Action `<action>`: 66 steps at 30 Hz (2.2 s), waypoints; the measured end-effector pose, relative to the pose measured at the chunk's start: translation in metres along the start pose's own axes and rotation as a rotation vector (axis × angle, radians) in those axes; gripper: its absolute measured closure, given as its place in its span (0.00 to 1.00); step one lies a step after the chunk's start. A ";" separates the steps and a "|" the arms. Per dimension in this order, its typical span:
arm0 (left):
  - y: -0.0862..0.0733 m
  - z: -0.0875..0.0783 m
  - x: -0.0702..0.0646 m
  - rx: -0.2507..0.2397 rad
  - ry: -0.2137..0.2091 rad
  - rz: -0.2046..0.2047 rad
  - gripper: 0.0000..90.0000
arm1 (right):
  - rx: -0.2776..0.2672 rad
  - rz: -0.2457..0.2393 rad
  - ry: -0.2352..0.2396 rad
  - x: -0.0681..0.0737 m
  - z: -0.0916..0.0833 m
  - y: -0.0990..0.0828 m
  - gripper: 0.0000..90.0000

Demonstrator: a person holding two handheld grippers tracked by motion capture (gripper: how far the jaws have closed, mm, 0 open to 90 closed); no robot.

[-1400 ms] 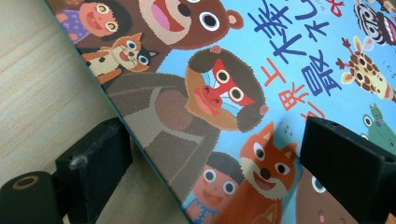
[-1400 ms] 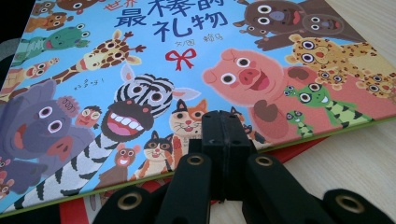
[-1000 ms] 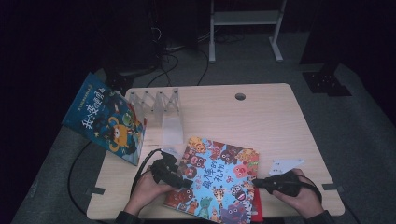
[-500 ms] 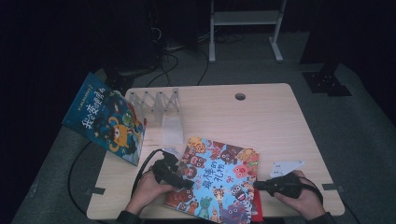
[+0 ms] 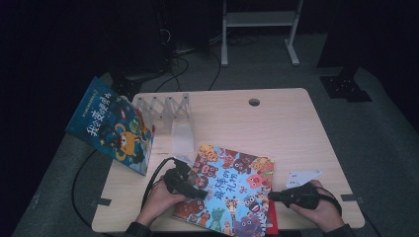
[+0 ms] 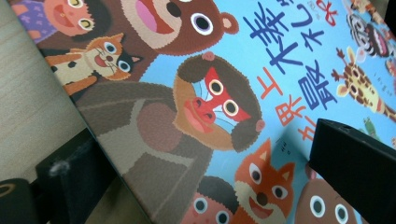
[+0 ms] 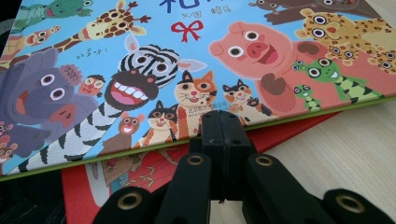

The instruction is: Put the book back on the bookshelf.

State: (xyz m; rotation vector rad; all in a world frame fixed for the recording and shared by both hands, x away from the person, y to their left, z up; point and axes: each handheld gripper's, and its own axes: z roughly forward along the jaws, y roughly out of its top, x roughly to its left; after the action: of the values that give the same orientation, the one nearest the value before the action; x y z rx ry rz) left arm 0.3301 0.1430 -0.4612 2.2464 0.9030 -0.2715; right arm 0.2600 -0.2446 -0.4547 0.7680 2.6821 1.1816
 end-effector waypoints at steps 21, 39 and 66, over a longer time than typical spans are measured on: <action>0.017 -0.035 -0.007 -0.166 -0.089 0.025 0.06 | -0.001 0.030 0.004 0.001 0.006 -0.001 0.99; 0.027 -0.045 -0.019 -0.159 -0.054 0.051 0.14 | -0.004 0.056 0.007 0.002 0.009 0.000 0.99; 0.057 -0.074 -0.035 -0.182 -0.096 0.084 0.51 | 0.028 0.054 -0.008 0.007 0.018 0.000 0.99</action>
State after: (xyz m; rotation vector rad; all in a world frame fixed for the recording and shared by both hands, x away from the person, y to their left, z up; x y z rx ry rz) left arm 0.3388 0.1447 -0.3618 2.0790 0.7497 -0.2465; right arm 0.2590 -0.2290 -0.4660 0.8520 2.6935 1.1525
